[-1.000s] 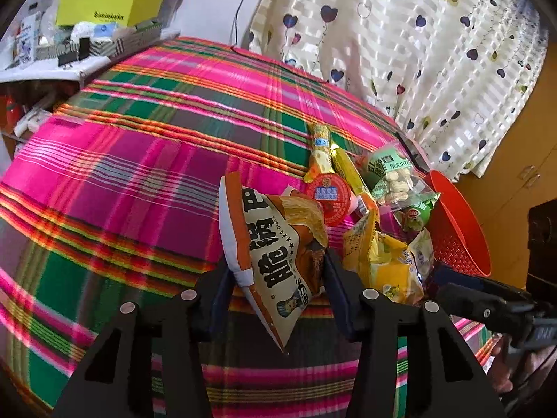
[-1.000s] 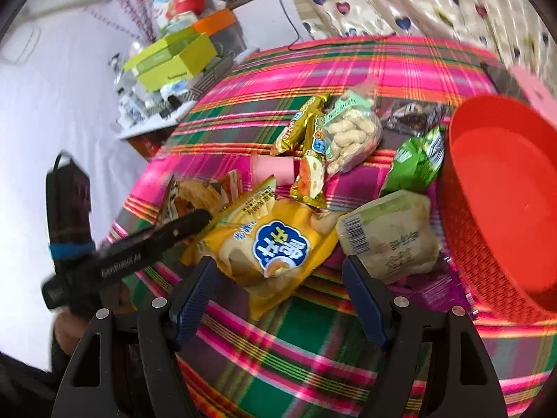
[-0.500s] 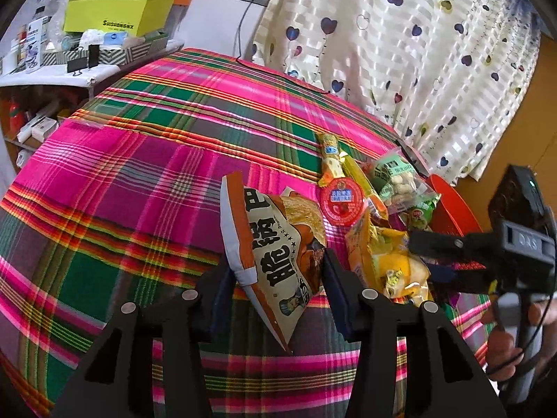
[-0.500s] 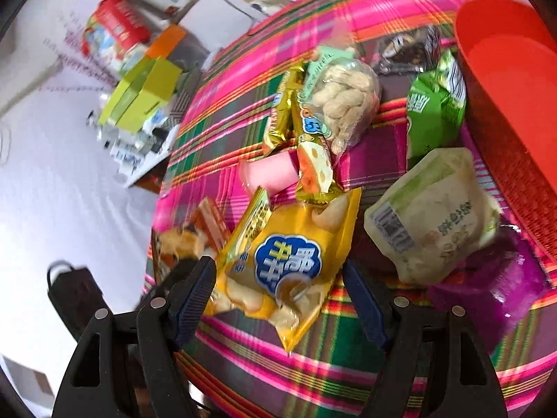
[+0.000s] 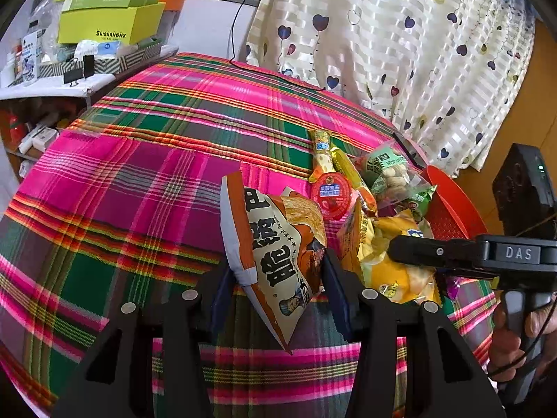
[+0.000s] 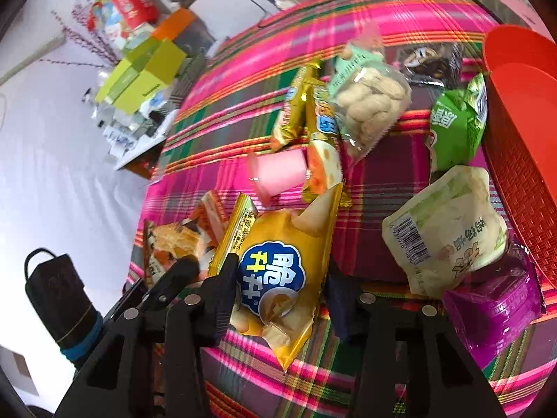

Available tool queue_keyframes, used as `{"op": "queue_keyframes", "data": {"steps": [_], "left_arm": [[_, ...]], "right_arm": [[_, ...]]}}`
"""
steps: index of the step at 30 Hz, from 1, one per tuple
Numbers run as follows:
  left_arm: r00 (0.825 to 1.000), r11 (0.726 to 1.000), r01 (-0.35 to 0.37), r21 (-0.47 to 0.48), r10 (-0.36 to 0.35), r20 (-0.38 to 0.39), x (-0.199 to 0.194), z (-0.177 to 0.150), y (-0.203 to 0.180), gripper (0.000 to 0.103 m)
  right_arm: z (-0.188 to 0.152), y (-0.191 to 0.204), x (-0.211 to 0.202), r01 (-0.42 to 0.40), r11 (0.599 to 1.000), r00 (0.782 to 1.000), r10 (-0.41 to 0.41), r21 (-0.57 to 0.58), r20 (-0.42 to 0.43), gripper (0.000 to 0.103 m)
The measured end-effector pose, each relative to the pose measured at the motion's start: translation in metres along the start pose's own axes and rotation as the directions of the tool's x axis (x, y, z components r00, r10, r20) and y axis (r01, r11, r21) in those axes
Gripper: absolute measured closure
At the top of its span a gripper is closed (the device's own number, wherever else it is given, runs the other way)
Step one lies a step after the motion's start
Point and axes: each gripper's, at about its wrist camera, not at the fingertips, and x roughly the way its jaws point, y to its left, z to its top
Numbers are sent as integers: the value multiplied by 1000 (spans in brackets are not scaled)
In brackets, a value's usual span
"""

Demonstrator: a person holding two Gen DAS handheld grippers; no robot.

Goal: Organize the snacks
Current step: 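Carry both bags over the red basket and open both tools to drop them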

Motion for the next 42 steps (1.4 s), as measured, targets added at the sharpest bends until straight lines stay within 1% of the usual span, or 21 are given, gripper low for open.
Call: {"op": "queue_keyframes", "data": {"steps": [6,12,18,23,30,34,42], "left_arm": [[1000,1000,-24,15,24,9,-8,1,-12,54],[998,998,-49,48,47,28,-17,6,-30,54],[998,994,-47,101,43,42,-21,14,-58,54],[999,988,-25,149,17,51,-18,22,-85,54],[997,976,29,215,-42,58,-10,37,-124,54],[996,968,59,243,-75,58,-4,44,-145,54],[991,949,115,293,-130,29,14,54,-181,54]], "right_arm": [[-4,-1,-19,-34,999,998,36,-36,51,63],[-7,-8,-41,-80,996,991,84,-45,102,63],[-10,-16,-70,-108,992,981,118,-69,156,63],[-10,-29,-96,-115,991,970,127,-69,207,63],[-12,-62,-129,-97,995,948,96,-12,305,63],[-11,-83,-148,-75,997,933,63,21,353,63],[-7,-126,-168,-29,995,916,-13,98,400,63]]}}
